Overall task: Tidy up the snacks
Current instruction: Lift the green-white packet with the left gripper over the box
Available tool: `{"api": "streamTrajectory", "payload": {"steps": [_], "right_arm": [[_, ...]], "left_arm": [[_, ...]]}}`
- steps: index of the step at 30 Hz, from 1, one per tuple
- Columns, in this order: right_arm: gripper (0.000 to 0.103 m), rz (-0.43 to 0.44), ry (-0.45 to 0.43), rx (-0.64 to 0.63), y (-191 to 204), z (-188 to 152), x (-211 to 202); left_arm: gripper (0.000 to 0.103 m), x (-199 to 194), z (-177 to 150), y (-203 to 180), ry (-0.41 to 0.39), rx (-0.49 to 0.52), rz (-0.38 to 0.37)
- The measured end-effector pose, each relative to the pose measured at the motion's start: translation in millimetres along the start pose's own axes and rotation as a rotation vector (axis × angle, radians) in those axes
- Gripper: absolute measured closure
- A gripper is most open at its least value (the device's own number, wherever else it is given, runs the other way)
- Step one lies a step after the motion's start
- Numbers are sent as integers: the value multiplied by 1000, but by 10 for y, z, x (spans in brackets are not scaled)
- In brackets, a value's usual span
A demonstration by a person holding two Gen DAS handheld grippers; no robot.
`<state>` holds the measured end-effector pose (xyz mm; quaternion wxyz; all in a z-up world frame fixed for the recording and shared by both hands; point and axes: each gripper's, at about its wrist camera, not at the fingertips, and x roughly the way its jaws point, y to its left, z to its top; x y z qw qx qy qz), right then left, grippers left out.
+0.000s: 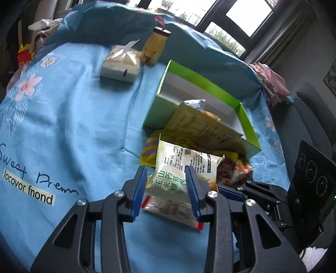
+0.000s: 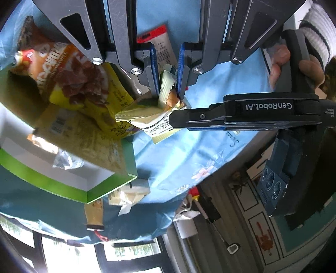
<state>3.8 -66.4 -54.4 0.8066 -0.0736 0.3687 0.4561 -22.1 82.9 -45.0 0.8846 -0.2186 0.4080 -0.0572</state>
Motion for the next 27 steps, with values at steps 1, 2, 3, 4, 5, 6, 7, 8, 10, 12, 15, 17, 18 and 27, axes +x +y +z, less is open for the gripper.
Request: {"api": "streamTrajectory", "payload": {"steps": [1,2,3,4,5,6,7,8,10,12,15,17,18,27], "right_arm": [[85,-1,-9,-2,3,1,-44],[85,-5,-19,-4,4,3,-95],[85,-8,-27,-6,5,6,-137],[85,-12,-40,-6,0,12,-199],[85,-15,-50,-6,-3,14,-242],[85,-19,-59,-5,-11,23,-283],[85,-23,-67,-4,-21,31,-327],[85,-28,-78,-2,-33,41,-376],[85,-36,-98,-1,-62,64,-460],[85,-46,-116,3,-107,90,-542],[85,-58,-138,12,-188,131,-643],[85,-67,-156,19,-243,158,-713],[85,-71,-163,22,-266,168,-743],[85,-119,-225,51,-519,278,-952]], "left_arm": [[67,-20,9,-40,-4,7,-3],[67,-41,20,-88,-10,14,-5],[67,-55,29,-135,-15,19,-6],[67,-68,42,-172,-20,26,-8],[67,-79,58,-212,-25,33,-10],[67,-88,85,-267,-30,41,-12],[67,-91,114,-323,-34,51,-12],[67,-98,136,-372,-40,59,-12],[67,-103,181,-455,-47,76,-15],[67,-96,229,-545,-47,96,-17],[67,-70,320,-675,-52,126,-21],[66,-54,369,-748,-56,143,-22],[66,-44,402,-796,-59,152,-22],[66,98,660,-1104,-67,214,-39]]}}
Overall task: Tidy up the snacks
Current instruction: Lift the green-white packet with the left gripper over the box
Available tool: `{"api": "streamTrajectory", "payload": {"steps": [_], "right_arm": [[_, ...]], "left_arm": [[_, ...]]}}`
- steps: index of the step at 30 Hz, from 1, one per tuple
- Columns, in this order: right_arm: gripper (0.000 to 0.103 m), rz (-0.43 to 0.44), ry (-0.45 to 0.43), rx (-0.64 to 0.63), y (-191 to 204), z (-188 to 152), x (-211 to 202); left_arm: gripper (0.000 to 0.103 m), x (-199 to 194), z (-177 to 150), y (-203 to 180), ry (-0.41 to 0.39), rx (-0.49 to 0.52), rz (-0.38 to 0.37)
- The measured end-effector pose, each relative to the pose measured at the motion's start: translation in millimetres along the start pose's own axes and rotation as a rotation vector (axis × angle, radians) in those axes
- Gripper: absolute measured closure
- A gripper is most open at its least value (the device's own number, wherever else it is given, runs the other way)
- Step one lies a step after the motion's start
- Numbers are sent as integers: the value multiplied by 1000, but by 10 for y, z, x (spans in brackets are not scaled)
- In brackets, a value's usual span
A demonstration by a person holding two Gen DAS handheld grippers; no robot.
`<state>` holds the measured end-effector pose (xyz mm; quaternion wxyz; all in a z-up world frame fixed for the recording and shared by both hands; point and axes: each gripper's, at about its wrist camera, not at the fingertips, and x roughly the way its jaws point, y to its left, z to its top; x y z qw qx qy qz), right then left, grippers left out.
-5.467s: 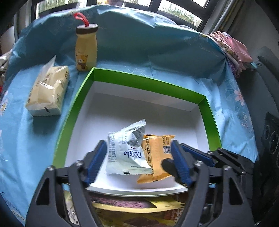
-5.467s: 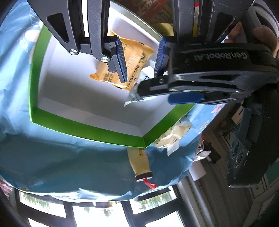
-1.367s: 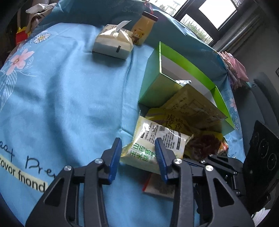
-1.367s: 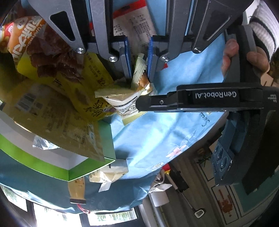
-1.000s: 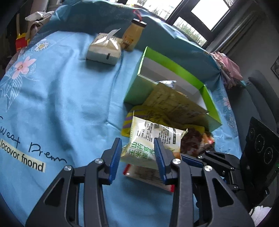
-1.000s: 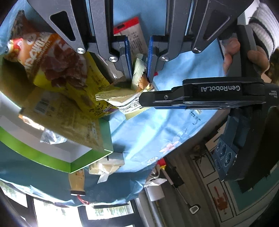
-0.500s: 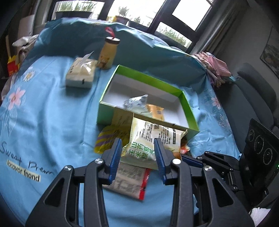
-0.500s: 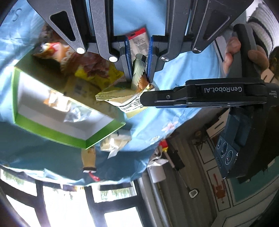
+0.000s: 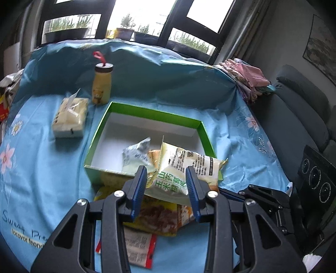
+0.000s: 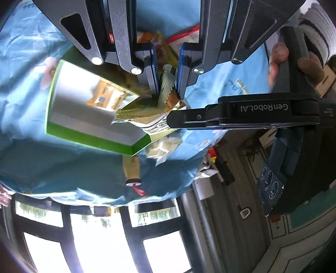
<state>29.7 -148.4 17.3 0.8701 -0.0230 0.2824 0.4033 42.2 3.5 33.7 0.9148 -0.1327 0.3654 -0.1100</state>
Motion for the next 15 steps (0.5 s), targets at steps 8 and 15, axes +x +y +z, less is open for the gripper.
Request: {"api": "streamTrajectory", "payload": {"steps": [8,15], "right_arm": [[85,-31,-26,35,-276,110,-52],[85,-44,-35,61,-476,208,-9]], "left_arm": [[66,225,220,-140,5,32,-13],[66,418,401,-141,22,26,-30]]}}
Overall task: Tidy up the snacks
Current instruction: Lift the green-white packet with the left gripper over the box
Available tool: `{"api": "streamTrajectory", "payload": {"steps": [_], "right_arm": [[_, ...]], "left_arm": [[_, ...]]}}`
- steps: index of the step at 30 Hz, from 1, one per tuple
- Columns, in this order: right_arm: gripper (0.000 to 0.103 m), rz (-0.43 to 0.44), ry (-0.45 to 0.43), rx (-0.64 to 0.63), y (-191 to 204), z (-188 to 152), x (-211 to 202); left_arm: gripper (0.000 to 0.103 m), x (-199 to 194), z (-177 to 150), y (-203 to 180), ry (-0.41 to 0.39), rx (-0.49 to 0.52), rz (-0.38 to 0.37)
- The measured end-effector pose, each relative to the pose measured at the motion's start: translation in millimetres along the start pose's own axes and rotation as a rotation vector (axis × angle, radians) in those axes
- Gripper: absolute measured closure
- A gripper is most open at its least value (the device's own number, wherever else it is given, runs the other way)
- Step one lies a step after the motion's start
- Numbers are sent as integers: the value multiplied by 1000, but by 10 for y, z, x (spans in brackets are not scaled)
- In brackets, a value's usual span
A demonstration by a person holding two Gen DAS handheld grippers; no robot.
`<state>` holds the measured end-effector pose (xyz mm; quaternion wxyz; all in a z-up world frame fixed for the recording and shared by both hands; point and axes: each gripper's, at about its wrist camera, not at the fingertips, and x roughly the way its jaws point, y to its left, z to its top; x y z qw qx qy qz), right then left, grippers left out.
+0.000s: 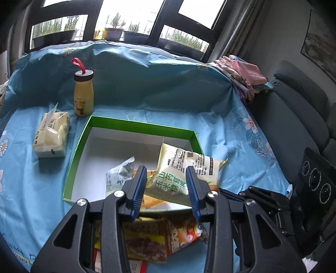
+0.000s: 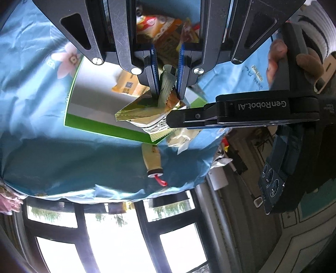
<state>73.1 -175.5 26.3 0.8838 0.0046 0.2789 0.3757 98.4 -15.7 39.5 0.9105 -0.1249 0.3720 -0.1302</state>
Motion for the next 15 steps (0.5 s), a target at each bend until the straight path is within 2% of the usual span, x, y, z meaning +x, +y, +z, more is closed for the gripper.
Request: {"api": "streamTrajectory", "payload": {"steps": [7,15], "right_arm": [[85,6,17,35,-204,147,211],[85,20,85,86,-461,126,550]], "left_arm": [[66,251,177,80,31,-18,6],[66,622,171,234,98,-56,22]]}}
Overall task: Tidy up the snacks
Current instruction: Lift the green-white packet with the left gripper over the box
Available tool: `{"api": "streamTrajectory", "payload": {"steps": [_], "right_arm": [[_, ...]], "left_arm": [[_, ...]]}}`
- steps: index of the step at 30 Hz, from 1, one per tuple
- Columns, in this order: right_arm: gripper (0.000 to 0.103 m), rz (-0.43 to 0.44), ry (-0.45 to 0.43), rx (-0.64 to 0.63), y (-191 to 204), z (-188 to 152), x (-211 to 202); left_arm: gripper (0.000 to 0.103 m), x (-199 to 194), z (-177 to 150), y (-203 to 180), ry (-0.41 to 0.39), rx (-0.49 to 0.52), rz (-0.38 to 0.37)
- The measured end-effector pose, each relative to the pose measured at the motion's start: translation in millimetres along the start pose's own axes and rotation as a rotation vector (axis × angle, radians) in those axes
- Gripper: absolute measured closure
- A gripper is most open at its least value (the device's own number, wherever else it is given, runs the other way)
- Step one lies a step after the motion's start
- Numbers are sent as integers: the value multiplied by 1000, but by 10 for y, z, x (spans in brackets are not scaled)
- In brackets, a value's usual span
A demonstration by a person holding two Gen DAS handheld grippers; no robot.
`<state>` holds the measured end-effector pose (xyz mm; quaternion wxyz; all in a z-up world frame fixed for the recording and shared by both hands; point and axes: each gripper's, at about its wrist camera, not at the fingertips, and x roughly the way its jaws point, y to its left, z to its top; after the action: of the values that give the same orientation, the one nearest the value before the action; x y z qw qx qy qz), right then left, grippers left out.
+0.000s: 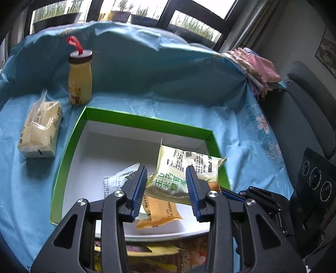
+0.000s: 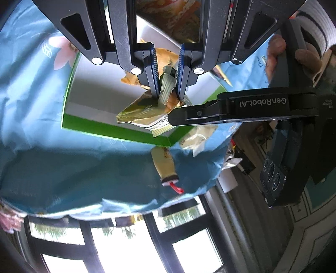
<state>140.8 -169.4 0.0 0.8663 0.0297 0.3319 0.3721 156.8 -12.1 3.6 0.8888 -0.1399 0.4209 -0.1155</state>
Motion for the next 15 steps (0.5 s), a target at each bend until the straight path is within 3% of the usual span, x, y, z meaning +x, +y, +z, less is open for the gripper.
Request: {"api": "streamTrajectory", "payload": {"steps": [15], "right_arm": [[85,-1,95,71,-246,-165,372]], "left_arm": [[66,412,-68,139,81,-4,45]]}}
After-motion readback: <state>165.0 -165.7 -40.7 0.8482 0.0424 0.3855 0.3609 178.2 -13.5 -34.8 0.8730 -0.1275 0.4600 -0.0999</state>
